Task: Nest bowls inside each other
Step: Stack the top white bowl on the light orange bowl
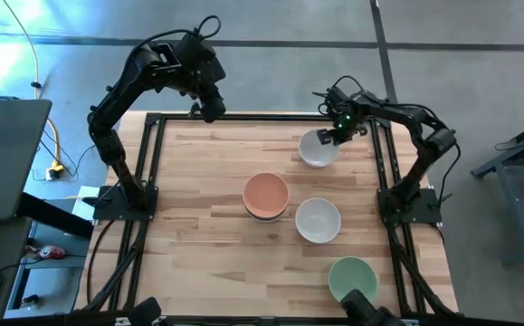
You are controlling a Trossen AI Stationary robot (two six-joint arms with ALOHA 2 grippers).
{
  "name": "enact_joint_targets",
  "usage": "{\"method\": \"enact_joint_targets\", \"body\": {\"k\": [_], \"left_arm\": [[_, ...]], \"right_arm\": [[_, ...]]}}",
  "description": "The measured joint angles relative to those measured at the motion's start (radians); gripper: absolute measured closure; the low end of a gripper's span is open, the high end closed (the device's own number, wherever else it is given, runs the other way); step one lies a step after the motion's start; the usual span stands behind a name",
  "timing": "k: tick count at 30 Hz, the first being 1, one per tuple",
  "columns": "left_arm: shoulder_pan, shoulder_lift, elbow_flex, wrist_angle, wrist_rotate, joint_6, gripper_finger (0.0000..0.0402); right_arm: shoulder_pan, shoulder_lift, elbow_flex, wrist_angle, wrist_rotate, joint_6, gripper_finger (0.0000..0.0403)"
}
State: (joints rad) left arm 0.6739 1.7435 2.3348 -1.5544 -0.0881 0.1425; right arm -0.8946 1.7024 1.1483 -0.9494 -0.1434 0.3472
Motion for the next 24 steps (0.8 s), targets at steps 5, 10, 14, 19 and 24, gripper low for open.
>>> {"method": "enact_joint_targets", "body": {"k": [5,10,14,19,24], "left_arm": [[0.000,0.000,0.000,0.003,0.000,0.008,0.0245],[0.000,0.000,0.000,0.003,0.000,0.008,0.0245],[0.000,0.000,0.000,0.003,0.000,0.008,0.0245],[0.000,0.000,0.000,0.003,0.000,0.010,0.0245],[0.000,0.000,0.000,0.003,0.000,0.010,0.0245]], "right_arm": [[0.012,-0.041,0.047,-0.007,0.001,-0.015,0.0402],[0.020,-0.067,0.125,-0.064,-0.014,-0.033,0.0403],[0.045,-0.070,0.204,-0.146,-0.017,-0.057,0.0403],[0.100,-0.071,0.309,-0.211,-0.031,-0.084,0.0403],[0.164,-0.071,0.418,-0.249,-0.046,-0.127,0.0403]]}}
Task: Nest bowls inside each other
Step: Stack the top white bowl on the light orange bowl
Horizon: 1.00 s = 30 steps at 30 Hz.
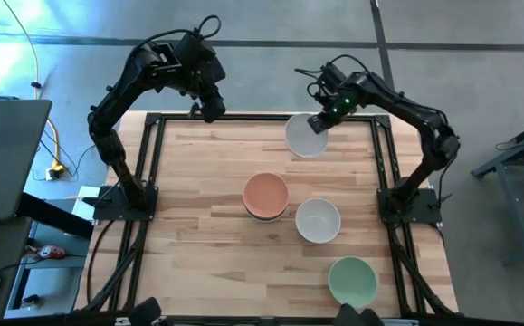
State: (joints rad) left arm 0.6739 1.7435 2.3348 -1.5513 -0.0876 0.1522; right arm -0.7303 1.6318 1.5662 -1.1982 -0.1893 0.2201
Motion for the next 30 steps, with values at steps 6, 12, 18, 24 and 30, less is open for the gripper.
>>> {"method": "enact_joint_targets", "body": {"k": [6,12,18,24,30], "left_arm": [[0.000,0.000,0.000,0.000,0.050,-0.002,0.0245],[-0.001,0.000,0.000,0.000,0.054,-0.011,0.0245],[-0.001,0.000,0.000,-0.002,0.052,-0.026,0.0245],[0.016,0.003,0.000,-0.019,-0.092,-0.064,0.0245],[0.043,0.000,0.000,-0.019,-0.133,-0.070,0.0245]], "right_arm": [[0.067,0.000,0.105,-0.022,-0.028,-0.058,0.0403],[0.136,0.000,0.155,-0.036,-0.028,-0.071,0.0403],[0.212,0.004,0.157,-0.035,-0.047,-0.056,0.0403],[0.264,0.005,0.157,-0.032,-0.052,0.075,0.0403],[0.327,0.005,0.157,-0.032,-0.055,0.134,0.0403]]}}
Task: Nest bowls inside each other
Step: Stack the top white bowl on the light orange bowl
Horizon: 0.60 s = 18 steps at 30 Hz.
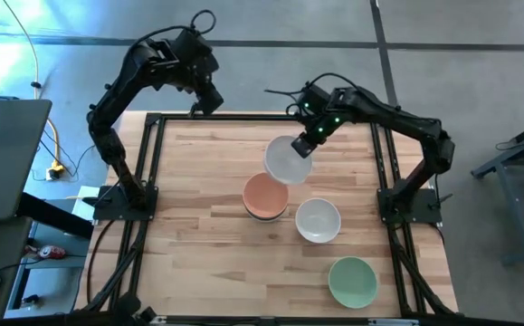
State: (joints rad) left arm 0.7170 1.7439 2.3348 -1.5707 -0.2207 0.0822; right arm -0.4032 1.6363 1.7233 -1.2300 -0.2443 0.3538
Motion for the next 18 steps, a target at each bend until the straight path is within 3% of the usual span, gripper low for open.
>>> {"method": "enact_joint_targets", "body": {"k": [8,18], "left_arm": [[0.060,-0.012,0.000,0.000,-0.019,0.018,0.0245],[0.123,-0.044,0.000,0.000,-0.001,0.024,0.0245]], "right_arm": [[0.086,0.000,0.000,0.053,-0.018,0.035,0.0403],[0.100,0.000,0.000,0.072,-0.003,0.102,0.0403]]}}
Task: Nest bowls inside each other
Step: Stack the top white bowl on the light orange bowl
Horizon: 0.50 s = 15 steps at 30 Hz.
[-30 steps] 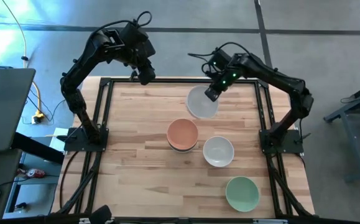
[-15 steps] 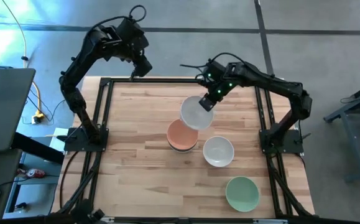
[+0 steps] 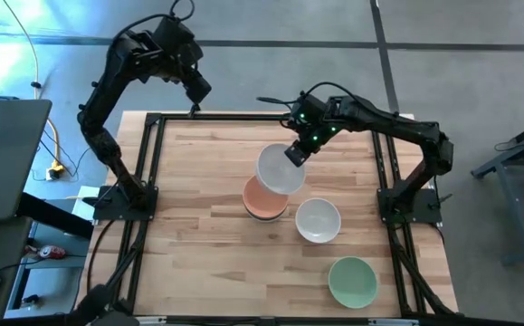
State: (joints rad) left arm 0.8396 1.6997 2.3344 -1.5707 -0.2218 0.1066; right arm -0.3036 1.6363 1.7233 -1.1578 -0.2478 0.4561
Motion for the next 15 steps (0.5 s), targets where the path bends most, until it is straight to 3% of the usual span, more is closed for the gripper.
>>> {"method": "enact_joint_targets", "body": {"k": [8,15], "left_arm": [[0.027,-0.014,0.000,0.000,0.032,0.001,0.0245],[0.026,-0.014,0.000,0.000,0.038,0.001,0.0245]], "right_arm": [[0.049,0.056,0.058,-0.004,-0.040,-0.072,0.0403],[0.084,0.258,0.355,-0.232,0.008,-0.171,0.0403]]}}
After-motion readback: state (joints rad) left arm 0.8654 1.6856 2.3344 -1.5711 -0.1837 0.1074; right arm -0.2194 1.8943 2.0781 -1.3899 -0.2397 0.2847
